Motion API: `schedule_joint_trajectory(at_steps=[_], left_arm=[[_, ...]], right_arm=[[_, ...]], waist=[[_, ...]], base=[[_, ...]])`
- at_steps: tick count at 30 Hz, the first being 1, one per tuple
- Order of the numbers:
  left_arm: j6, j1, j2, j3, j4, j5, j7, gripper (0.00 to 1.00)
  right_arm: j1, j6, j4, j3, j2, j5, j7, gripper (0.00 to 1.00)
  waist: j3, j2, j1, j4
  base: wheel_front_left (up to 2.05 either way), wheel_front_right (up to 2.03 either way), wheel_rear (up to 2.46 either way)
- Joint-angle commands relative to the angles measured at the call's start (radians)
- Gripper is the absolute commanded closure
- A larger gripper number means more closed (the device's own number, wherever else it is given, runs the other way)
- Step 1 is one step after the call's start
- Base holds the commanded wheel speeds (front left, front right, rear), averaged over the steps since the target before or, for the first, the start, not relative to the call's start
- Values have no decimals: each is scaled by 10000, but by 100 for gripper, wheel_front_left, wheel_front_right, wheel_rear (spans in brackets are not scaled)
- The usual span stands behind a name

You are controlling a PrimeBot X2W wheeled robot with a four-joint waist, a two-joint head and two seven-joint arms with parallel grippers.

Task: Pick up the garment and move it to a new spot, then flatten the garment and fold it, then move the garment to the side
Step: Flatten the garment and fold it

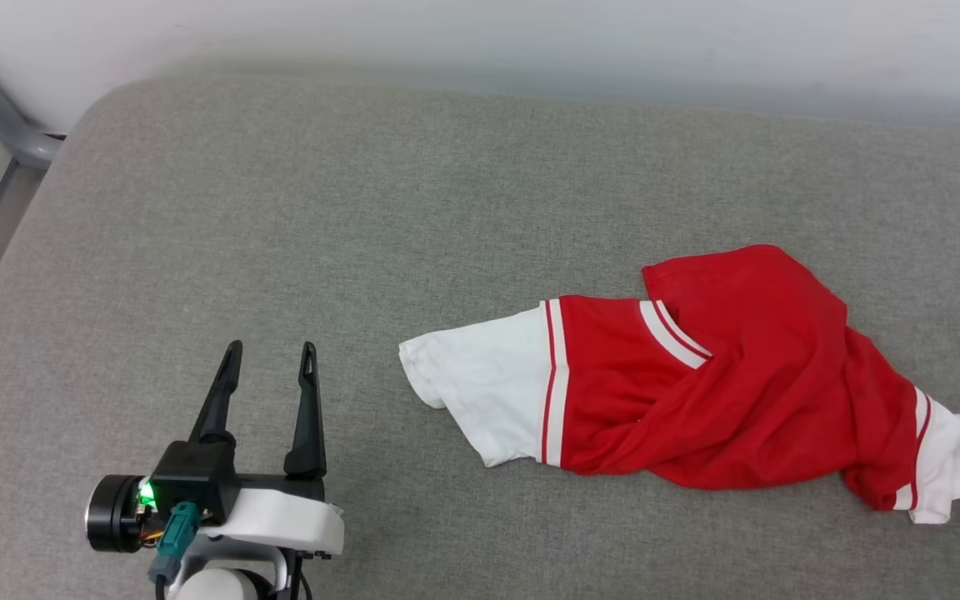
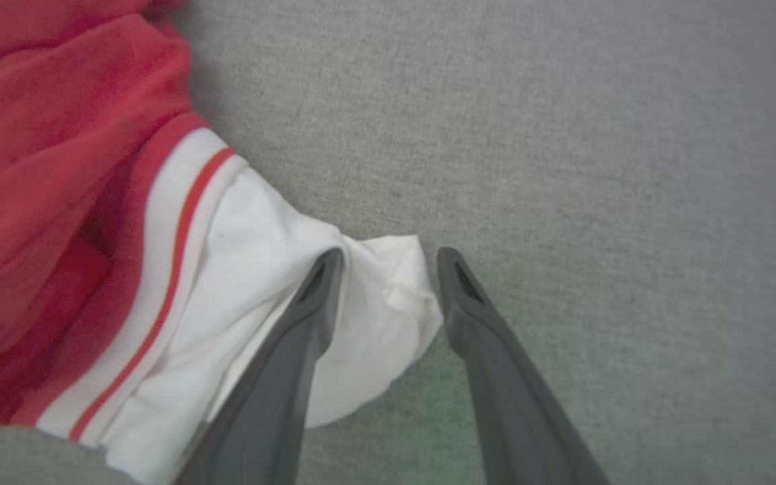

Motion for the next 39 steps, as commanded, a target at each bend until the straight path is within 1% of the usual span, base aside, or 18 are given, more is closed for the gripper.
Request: schedule_joint_trajectory(at_steps=[1, 4, 7, 10, 12, 14, 16, 19, 21, 23, 26, 30, 34, 38, 39], left_arm=[[-14, 58, -8, -4, -20, 67, -26, 0], [-68, 59, -10, -64, -68, 132, -26, 0], [-91, -10, -7, -50, -93, 165, -26, 0], [-100, -62, -9, -60, -140, 179, -26, 0], [-71, -76, -11, -133, -196, 171, -26, 0], [-39, -130, -9, -207, -230, 144, -26, 0], [-6, -194, -11, -317, -270, 111, -26, 0], [19, -294, -11, -489, -310, 73, -26, 0], [74, -380, -10, -598, -318, 28, -26, 0], [83, -469, -11, -725, -343, 16, -26, 0], [155, -611, -10, -911, -368, -35, -26, 0], [233, -844, -10, -1171, -408, -177, -26, 0], [335, -1047, -10, -1383, -446, -299, -26, 0], [416, -1198, -12, -1571, -425, -428, -26, 0], [416, -1198, -12, -1571, -425, -428, -26, 0]], right_arm=[[-243, -14, -199, -209, 18, -35, -294, 0], [-413, -14, -630, -627, -282, -263, -681, 0], [-672, -12, -1350, -1163, -520, -516, -867, 0], [-941, -14, -2378, -1723, -849, -822, -649, 0], [-1149, -14, -3142, -2018, -917, -956, -313, 0], [-1408, -12, -3894, -2229, -912, -982, 208, 0], [-1686, -12, -4522, -2224, -963, -1050, 1016, 0], [-2306, -12, -5333, -1841, -925, -980, 2544, 0], [-2638, -12, -5568, -1415, -852, -765, 3770, 0], [-3057, -14, -5588, -934, -892, -604, 5085, 0], [-3653, -14, -5390, -322, -740, -328, 6803, 0], [-4172, -13, -4868, 306, -468, -202, 8390, 0], [-4484, -13, -4119, 776, -207, -360, 9090, 0], [-4225, -11, -3063, 1321, 169, -465, 9154, 0], [-4225, -11, -3063, 1321, 169, -465, 9154, 0]], waist=[[-40, 0, -1, -37], [-73, 0, -1, -54], [-63, 0, -1, -38], [7, 0, -1, -5], [95, 0, -1, 37], [211, 0, -1, 95], [330, 0, -1, 172], [525, 0, -1, 306], [640, 0, -1, 398], [766, 0, -1, 491], [984, 0, -1, 665], [1343, 0, -1, 934], [1717, 0, -1, 1185], [1956, 0, -1, 1378], [1956, 0, -1, 1378]], base=[[0, 0, 0], [0, 0, 0], [0, 0, 0], [0, 0, 0], [0, 0, 0], [0, 0, 0], [0, 0, 0], [0, 0, 0], [0, 0, 0], [0, 0, 0], [0, 0, 0], [0, 0, 0], [0, 0, 0], [0, 0, 0], [0, 0, 0]])
